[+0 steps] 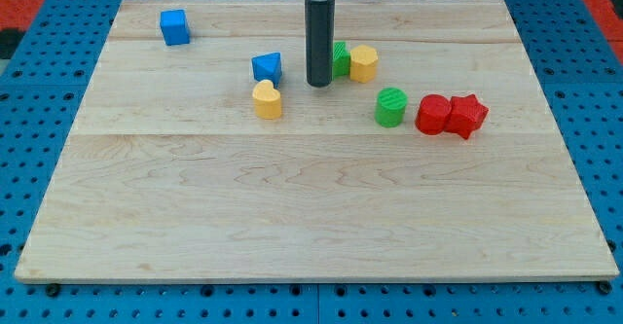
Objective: Move the green star to the top center of the board
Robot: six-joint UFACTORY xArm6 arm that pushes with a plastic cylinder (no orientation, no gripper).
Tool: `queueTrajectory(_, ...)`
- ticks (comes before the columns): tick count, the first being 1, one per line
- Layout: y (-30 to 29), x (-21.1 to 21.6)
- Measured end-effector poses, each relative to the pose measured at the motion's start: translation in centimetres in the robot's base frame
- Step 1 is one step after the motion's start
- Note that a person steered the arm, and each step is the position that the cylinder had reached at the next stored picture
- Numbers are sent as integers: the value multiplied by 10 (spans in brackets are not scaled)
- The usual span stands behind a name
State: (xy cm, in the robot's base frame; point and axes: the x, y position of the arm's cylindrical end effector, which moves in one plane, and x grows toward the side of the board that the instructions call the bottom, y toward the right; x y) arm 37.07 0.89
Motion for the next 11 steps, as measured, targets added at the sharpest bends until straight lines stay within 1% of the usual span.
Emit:
queueTrajectory(1, 29, 8)
queueTrajectory(2, 35, -10)
queueTrajectory(3, 21, -33)
queueTrajectory(7, 13, -112)
queueTrajectory(8, 11, -120)
queueTrajectory(11, 17, -120)
